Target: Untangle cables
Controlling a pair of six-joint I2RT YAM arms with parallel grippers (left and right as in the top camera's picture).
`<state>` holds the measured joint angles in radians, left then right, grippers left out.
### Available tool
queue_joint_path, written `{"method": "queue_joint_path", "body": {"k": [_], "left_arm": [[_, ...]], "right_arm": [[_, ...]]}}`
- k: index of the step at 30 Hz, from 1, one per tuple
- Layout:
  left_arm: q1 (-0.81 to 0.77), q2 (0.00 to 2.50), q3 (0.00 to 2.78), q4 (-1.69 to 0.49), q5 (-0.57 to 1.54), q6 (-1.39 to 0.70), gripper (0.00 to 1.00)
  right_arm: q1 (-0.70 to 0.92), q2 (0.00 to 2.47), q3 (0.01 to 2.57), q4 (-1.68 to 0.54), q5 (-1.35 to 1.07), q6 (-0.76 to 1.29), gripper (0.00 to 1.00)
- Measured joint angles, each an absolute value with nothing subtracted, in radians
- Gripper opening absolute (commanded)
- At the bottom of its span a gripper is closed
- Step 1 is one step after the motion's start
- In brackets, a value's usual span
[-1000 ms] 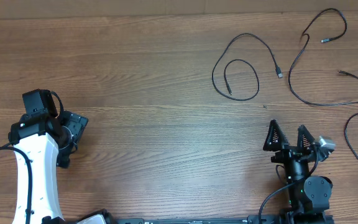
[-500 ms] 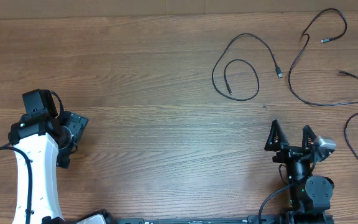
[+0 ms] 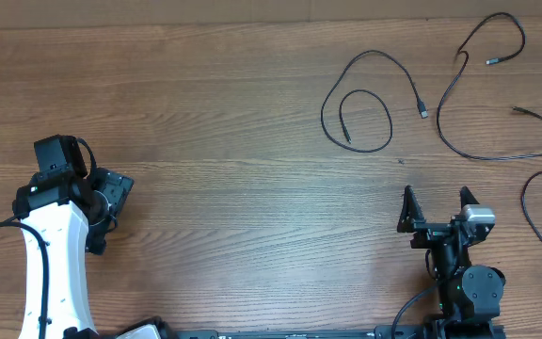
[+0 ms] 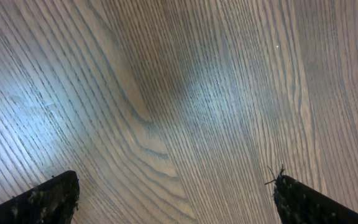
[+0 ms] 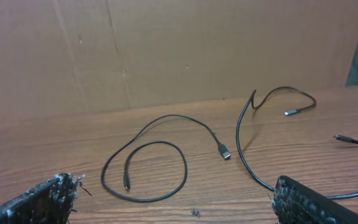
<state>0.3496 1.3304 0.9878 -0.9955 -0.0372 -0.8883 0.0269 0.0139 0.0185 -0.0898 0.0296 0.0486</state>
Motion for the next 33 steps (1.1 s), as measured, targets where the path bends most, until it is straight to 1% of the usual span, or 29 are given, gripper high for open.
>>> {"method": "queue_joint_path", "body": {"k": [19,27,33], "left_arm": [[0.35,1.33,0.988,-0.995,-0.037,-0.888,1.0],[0.35,1.33,0.988,-0.995,-0.037,-0.888,0.99],[0.35,1.33,0.988,-0.995,-0.037,-0.888,0.99]], "right_arm": [[0.025,0.014,0.019,-0.09,0.029,0.033,1.0],[-0.026,0.014,0.019,-0.09,0.029,0.033,1.0],[-0.028,0.014,0.019,-0.089,0.029,0.033,1.0]]}}
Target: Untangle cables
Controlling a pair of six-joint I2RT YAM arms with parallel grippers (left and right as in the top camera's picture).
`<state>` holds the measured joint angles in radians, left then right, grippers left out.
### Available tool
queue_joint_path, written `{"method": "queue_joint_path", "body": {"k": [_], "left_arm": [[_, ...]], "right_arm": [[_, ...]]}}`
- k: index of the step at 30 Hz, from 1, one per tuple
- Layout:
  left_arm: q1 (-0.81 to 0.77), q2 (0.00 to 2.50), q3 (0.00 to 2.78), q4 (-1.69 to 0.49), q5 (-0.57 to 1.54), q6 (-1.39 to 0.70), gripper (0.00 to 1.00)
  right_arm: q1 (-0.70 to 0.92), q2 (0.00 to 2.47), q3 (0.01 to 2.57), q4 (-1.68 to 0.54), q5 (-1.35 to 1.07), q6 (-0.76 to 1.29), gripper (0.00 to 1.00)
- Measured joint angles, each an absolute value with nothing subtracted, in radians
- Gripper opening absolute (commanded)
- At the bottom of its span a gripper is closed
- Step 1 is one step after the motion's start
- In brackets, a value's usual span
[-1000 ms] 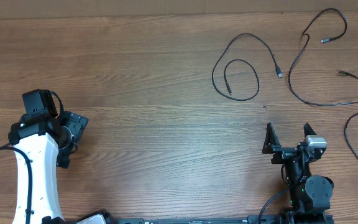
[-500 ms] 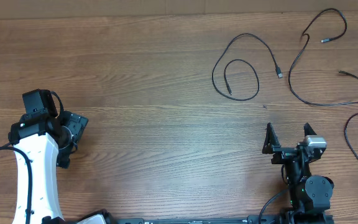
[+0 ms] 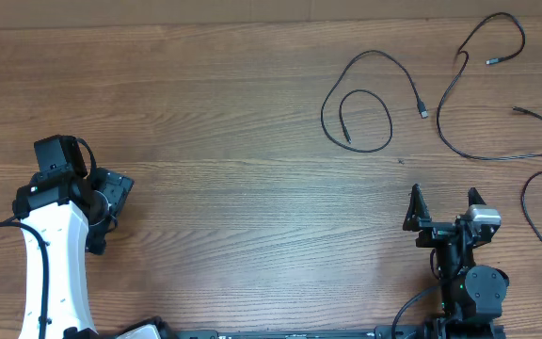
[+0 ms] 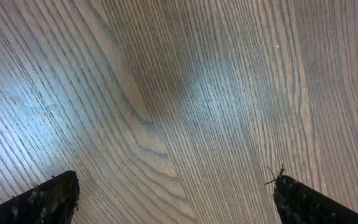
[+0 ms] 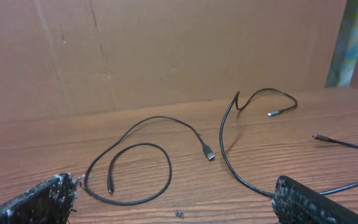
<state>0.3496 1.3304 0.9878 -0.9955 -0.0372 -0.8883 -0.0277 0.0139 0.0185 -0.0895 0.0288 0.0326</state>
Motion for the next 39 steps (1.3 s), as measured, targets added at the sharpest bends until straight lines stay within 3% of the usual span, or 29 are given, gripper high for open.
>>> {"method": "queue_joint_path", "body": {"k": [12,25,39], "left_arm": [[0.35,1.331,0.988,-0.992,-0.021,-0.884,1.0],[0.35,1.299,0.988,-0.963,0.376,-0.405,1.0],[0.35,0.751,0.988,-1.147,0.576,-0.141,0.99]], "right_arm": [[-0.027,0.014,0.019,-0.089,0.03,0.033,1.0],[-0.027,0.014,0.019,-0.09,0.029,0.033,1.0],[-0.031,0.014,0.019,-0.089,0.029,0.033,1.0]]}}
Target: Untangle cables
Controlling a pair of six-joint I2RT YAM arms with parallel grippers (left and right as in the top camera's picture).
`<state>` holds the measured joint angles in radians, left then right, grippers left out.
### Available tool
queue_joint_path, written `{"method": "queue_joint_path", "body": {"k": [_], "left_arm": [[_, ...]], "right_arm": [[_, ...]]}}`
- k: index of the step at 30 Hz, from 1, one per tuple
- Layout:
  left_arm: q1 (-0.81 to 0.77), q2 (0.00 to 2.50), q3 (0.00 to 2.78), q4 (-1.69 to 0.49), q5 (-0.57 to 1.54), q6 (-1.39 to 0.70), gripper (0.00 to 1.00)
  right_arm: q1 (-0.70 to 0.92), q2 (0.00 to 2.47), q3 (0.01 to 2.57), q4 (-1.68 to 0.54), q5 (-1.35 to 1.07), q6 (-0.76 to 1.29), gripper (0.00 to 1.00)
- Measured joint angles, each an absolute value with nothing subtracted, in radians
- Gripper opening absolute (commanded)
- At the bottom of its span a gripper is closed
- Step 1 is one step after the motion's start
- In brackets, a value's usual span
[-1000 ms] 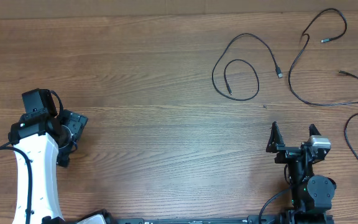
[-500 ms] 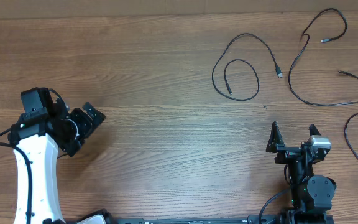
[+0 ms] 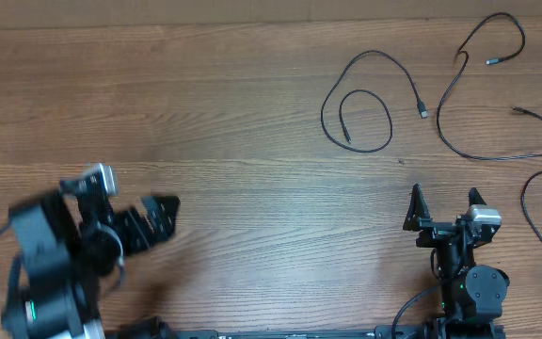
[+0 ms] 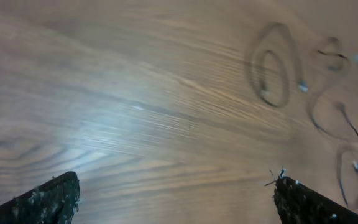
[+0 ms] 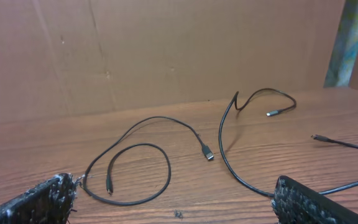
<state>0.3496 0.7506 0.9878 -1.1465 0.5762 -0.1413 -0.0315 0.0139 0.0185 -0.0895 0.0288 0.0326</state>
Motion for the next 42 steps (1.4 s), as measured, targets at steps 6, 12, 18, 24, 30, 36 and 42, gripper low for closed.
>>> {"method": "queue_joint_path", "body": {"k": [6,12,18,24,30,36,42], "left_arm": [[0.35,0.501,0.988,-1.233,0.64,-0.093,0.99],[0.35,0.429,0.988,-1.303,0.643,-0.088,0.99],[0.35,0.429,0.988,-1.317,0.606,-0.076,0.99],[0.35,0.429,0.988,-1.317,0.551,-0.074,1.0],[0.339,0.429,0.988,-1.317,0.52,-0.074,0.99],[0.315,0.421,0.988,-1.33,0.493,-0.074,0.99],[0.162,0.283,0.987,-1.341,0.475,-0.076,1.0]], "right_arm": [[-0.031,0.014,0.019,-0.09,0.029,0.033,1.0],[-0.031,0.014,0.019,-0.09,0.029,0.033,1.0],[-0.031,0.014,0.019,-0.09,0.029,0.033,1.0],[-0.031,0.014,0.019,-0.089,0.029,0.033,1.0],[-0.031,0.014,0.019,-0.089,0.029,0.033,1.0],[-0.031,0.014,0.019,-0.09,0.029,0.033,1.0],[-0.031,0.014,0.019,-0.089,0.029,0.033,1.0]]}}
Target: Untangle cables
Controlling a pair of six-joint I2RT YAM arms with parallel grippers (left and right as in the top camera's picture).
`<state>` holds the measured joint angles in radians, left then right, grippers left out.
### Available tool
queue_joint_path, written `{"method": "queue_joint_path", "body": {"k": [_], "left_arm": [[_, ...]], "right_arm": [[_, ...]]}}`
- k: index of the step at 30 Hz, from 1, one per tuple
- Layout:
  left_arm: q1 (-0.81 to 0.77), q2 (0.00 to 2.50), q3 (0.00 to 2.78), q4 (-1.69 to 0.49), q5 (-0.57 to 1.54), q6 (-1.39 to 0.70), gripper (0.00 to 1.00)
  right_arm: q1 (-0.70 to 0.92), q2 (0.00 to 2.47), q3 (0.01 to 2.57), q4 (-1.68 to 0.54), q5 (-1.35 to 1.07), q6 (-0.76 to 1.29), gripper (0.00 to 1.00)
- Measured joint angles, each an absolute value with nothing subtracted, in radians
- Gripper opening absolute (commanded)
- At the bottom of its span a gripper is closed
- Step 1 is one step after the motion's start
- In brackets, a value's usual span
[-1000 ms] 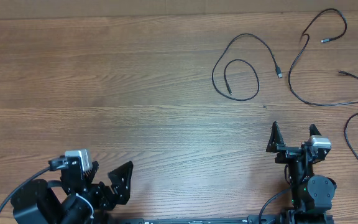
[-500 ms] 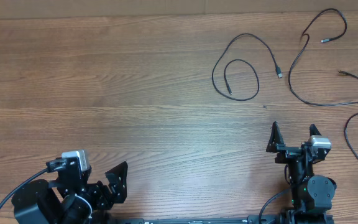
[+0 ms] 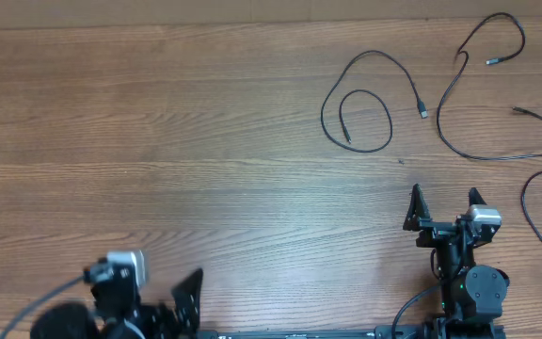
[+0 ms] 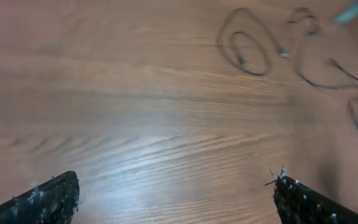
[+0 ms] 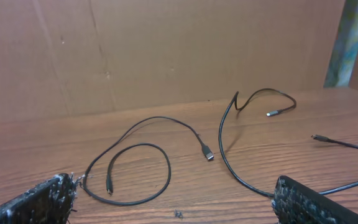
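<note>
Three black cables lie apart at the table's far right. A looped cable (image 3: 357, 98) (image 5: 135, 169) (image 4: 245, 47) sits nearest the middle. An S-shaped long cable (image 3: 479, 85) (image 5: 236, 140) runs right of it, and a third cable (image 3: 533, 209) curves at the right edge. My right gripper (image 3: 440, 205) (image 5: 174, 202) is open near the front edge, facing the cables with nothing between its fingers. At the front left edge, my left gripper (image 3: 179, 303) (image 4: 176, 200) is open and empty over bare wood.
The wooden table (image 3: 205, 141) has a brown cardboard wall (image 5: 166, 50) along its far side. A loose plug end (image 5: 344, 143) of the long cable lies to the right. The left wrist view is blurred.
My left arm was at the table's left side and is now low at the front left edge. Its wrist view now takes in more of the table. The right arm and cables have not moved.
At first my left gripper hung open, looking straight down at wood on the left, and my right gripper stood open in front of the cables. The right gripper then stood slightly further right. Later the left arm was nearer the front, and now at the front edge.
</note>
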<state>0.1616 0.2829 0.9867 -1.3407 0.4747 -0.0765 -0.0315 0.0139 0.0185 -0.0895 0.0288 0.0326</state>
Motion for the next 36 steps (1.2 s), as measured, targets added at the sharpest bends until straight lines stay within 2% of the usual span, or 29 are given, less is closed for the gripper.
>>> {"method": "queue_joint_path", "body": {"k": [5,10,15,27,36], "left_arm": [[0.017,0.104,0.962,-1.244,0.474,-0.119,1.0],[-0.052,0.006,0.913,-1.154,0.475,-0.159,1.0],[-0.08,0.006,0.833,-1.001,0.473,-0.165,1.0],[-0.086,0.007,0.411,-0.369,0.466,-0.085,0.99],[-0.086,0.007,0.159,-0.216,0.421,-0.089,1.0]], "right_arm": [[-0.031,0.014,0.019,-0.089,0.029,0.032,1.0],[-0.031,0.014,0.019,-0.089,0.029,0.032,1.0],[-0.031,0.014,0.019,-0.089,0.029,0.033,1.0],[-0.031,0.014,0.019,-0.089,0.029,0.033,1.0],[-0.031,0.014,0.019,-0.089,0.029,0.033,1.0]]}}
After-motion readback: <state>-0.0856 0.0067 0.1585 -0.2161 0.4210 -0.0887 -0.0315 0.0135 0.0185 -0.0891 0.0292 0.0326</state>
